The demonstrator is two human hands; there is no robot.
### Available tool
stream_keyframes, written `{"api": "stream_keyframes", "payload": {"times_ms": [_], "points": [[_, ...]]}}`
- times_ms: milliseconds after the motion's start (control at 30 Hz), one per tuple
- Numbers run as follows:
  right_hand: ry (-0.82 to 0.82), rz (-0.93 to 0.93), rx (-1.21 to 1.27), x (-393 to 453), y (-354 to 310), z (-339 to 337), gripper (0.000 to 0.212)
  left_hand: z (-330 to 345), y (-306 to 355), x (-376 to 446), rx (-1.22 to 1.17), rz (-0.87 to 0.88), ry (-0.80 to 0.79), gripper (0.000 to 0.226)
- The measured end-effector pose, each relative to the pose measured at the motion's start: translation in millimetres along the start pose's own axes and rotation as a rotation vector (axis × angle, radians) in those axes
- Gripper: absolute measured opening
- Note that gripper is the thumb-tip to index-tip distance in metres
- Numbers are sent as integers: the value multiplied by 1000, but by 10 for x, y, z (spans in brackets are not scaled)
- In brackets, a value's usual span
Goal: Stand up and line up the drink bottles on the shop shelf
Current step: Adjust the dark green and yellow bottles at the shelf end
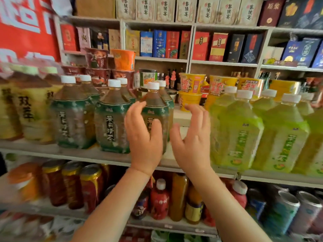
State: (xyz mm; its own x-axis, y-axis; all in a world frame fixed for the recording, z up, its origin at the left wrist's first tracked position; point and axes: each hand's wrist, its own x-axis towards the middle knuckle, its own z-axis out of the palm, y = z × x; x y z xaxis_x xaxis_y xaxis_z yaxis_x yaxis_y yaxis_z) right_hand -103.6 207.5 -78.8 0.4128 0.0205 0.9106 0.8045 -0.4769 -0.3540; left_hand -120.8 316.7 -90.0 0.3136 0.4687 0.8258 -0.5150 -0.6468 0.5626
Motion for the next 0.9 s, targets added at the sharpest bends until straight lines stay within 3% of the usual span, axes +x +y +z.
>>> {"api": "stream_keyframes", "payload": {"times_ms": [100, 167, 233, 333, 467, 567, 667, 767, 900], "points": [[-317, 397, 209, 36, -147, 335, 78, -97, -38, 34, -59, -108, -221, 59], [-373, 578, 311, 119, -184, 453, 103, -115, -4, 58, -95, -134, -256, 70], [-374, 683, 375, 205, -191, 510, 100, -136, 29, 98, -102, -168, -254, 77], [-378, 682, 326, 238, -69, 549, 72, -164, 72, 132, -103, -225, -293, 76], [-324, 675, 284, 184, 116, 536, 79, -141, -56, 139, -296, -549, -399, 74], [-330, 664, 284, 202, 134, 482, 74, -113, -127, 217, -357, -674, -466, 65], [-331, 676, 333, 214, 140, 488, 66, -55, -218, 401, -424, -812, -456, 83], [-334, 692, 341, 203, 144, 515, 61, 105, -481, 418, -514, -880, -467, 87], [-291, 702, 351, 202, 186, 504, 71, 58, -322, 417, -556, -888, -524, 85]]}}
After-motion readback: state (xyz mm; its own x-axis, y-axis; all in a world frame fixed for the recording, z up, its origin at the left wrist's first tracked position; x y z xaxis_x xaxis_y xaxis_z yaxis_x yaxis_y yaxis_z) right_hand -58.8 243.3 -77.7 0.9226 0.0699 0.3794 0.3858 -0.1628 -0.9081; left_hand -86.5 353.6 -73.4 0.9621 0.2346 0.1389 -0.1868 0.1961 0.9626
